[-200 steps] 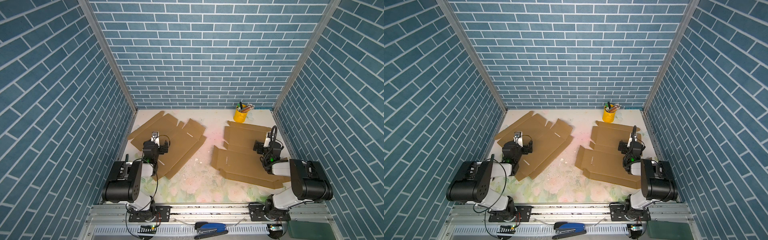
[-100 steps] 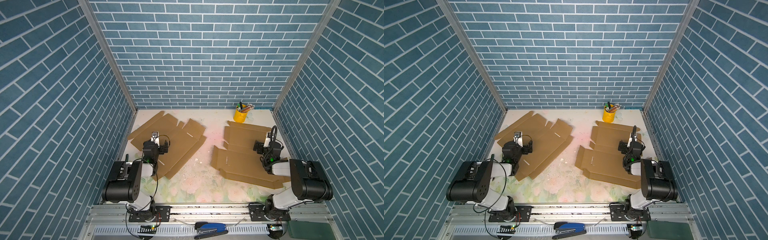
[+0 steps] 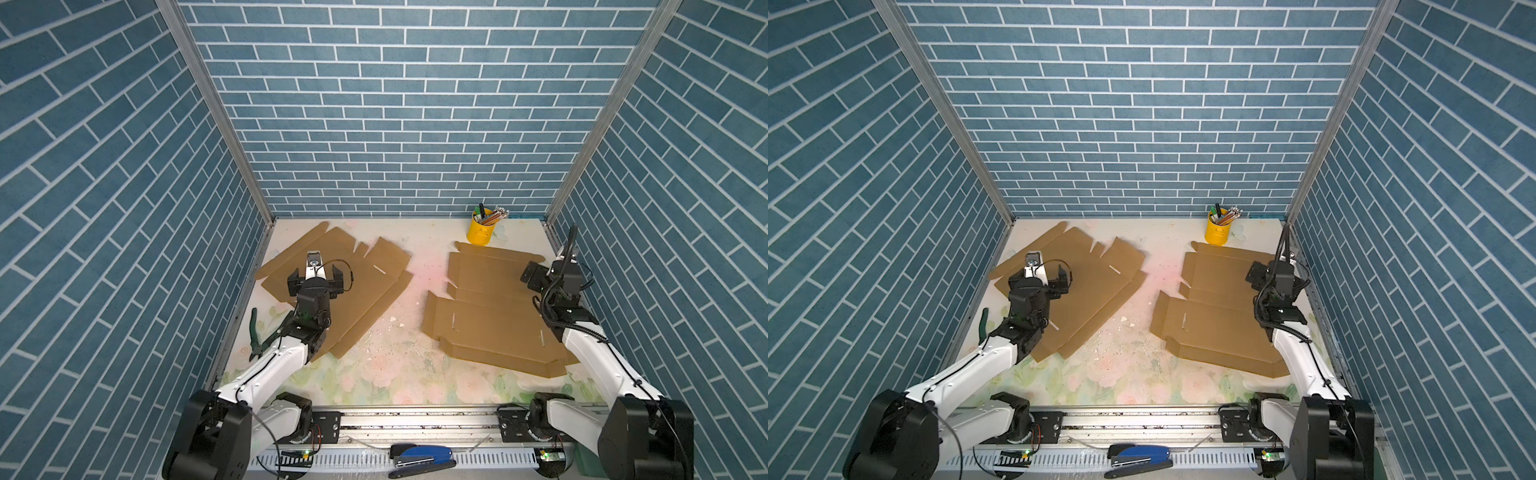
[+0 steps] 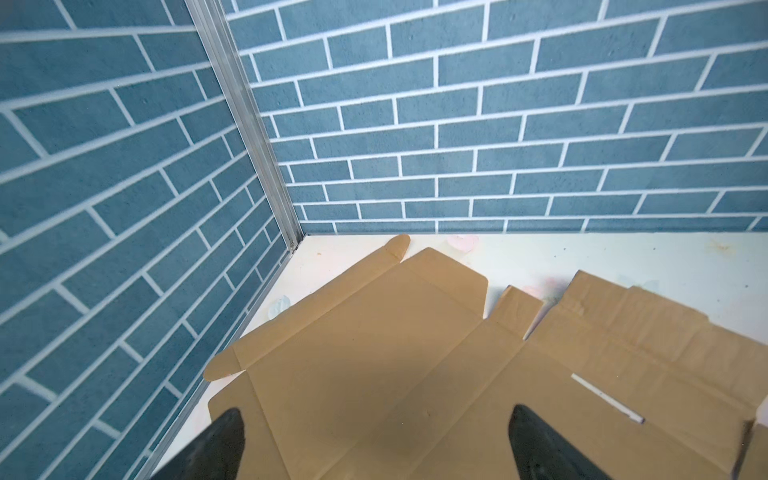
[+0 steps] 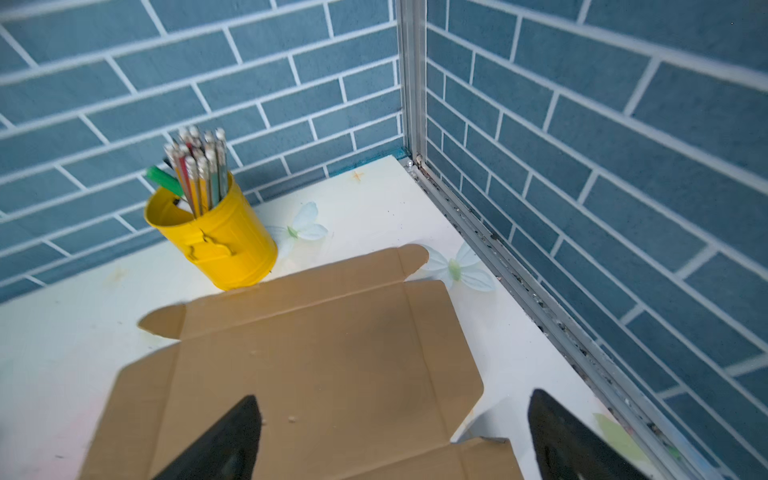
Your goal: Fold the paper box
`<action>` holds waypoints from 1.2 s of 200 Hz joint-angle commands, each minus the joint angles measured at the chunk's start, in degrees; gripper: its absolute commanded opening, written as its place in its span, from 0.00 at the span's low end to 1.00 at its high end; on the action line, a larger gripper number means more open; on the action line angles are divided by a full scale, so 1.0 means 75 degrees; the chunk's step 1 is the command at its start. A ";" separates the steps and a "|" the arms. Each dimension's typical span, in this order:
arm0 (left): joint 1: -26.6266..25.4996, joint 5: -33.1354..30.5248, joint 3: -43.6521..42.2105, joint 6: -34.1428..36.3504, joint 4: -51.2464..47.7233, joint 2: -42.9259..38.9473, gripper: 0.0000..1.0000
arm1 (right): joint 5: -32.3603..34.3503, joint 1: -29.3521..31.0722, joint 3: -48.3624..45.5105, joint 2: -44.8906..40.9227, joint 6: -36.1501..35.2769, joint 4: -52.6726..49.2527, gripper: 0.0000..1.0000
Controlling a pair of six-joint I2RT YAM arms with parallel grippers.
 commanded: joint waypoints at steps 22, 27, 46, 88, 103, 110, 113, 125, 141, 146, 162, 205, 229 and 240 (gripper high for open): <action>0.0273 0.1058 0.1625 -0.3060 -0.4407 -0.0384 1.00 | -0.2862 -0.0165 0.0097 -0.0546 0.2276 -0.2259 0.90; 0.0379 0.1503 0.1627 -0.3082 -0.4441 -0.0429 0.99 | -0.3063 -0.0133 0.0151 -0.0502 0.2357 -0.2430 0.87; 0.0685 0.2134 0.1774 -0.3119 -0.5032 -0.0466 1.00 | -0.3159 0.0323 0.0467 -0.0362 0.2546 -0.3180 0.82; 0.0462 0.3160 0.2465 -0.2863 -0.6107 -0.0080 0.97 | -0.2652 0.1747 0.0584 -0.0236 0.2956 -0.3982 0.79; -0.0143 0.2955 0.2531 -0.2835 -0.6172 0.0068 0.96 | -0.2570 0.2174 0.0449 -0.0008 0.3052 -0.3977 0.77; -0.0519 0.2794 0.2548 -0.2860 -0.6140 0.0183 0.96 | -0.2570 0.2349 0.0383 0.0119 0.3109 -0.3865 0.76; -0.0670 0.2763 0.2562 -0.2870 -0.6112 0.0227 0.96 | -0.2570 0.2414 0.0368 0.0181 0.3133 -0.3827 0.76; -0.1250 0.2758 0.2600 -0.2954 -0.5972 0.0535 0.96 | -0.2570 0.2661 0.0326 0.0411 0.3227 -0.3645 0.74; -0.1949 0.3085 0.2690 -0.3042 -0.5622 0.1020 0.94 | -0.2640 0.2891 0.0314 0.0690 0.3272 -0.3372 0.74; -0.2158 0.3141 0.2738 -0.3053 -0.5513 0.1198 0.94 | -0.2690 0.2930 0.0302 0.0763 0.3263 -0.3309 0.74; -0.2791 0.3629 0.2852 -0.3169 -0.5079 0.1793 0.93 | -0.2678 0.2961 0.0279 0.0955 0.3186 -0.3291 0.73; -0.3244 0.5675 0.3117 -0.3872 -0.3974 0.3366 0.88 | -0.2337 0.2949 0.0167 0.1256 0.2891 -0.3351 0.72; -0.3337 0.6319 0.3465 -0.3861 -0.3755 0.4050 0.88 | -0.2240 0.2950 0.0070 0.1373 0.2929 -0.3105 0.72; -0.3334 0.6461 0.3609 -0.3789 -0.3758 0.4340 0.88 | -0.2242 0.2957 0.0047 0.1466 0.2932 -0.3034 0.72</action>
